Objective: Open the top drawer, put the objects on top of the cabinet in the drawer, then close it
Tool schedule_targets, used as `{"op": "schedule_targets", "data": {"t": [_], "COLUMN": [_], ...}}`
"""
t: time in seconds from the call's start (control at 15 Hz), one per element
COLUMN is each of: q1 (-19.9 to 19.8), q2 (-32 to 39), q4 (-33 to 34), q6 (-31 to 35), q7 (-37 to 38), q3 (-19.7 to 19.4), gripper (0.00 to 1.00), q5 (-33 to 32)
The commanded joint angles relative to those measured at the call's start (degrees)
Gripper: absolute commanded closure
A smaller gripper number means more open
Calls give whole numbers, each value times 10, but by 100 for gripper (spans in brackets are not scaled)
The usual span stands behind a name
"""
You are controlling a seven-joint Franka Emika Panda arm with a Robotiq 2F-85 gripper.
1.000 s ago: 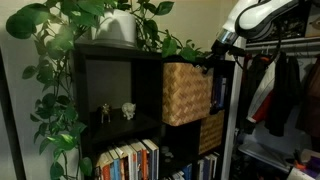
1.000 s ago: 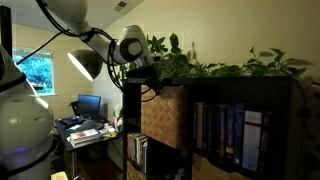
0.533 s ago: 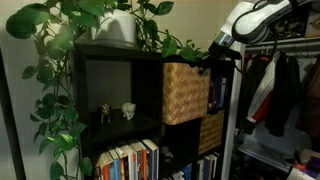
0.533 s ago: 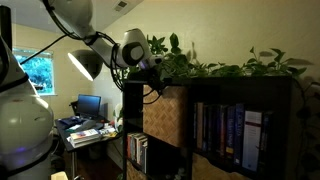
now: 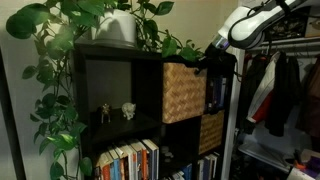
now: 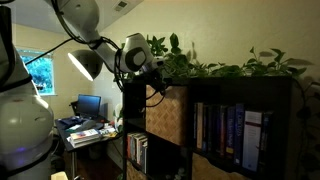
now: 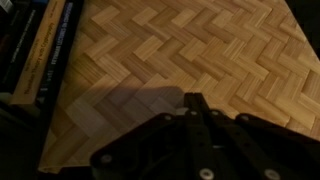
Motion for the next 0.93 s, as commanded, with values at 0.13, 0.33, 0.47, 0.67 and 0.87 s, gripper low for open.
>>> {"op": "schedule_targets", "data": {"t": [0.13, 0.33, 0.47, 0.67, 0.87], "q1": [23, 23, 28, 28, 28], "q2": [22, 2, -3, -10, -11], "q4": [26, 26, 39, 64, 95], "q6": [-26, -95, -148, -226, -299], "q7": [-30, -53, -70, -80, -77], "q3": [-22, -13, -13, -9, -9], "gripper": [86, 66, 53, 33, 15], "q5": [19, 3, 5, -4, -1]}}
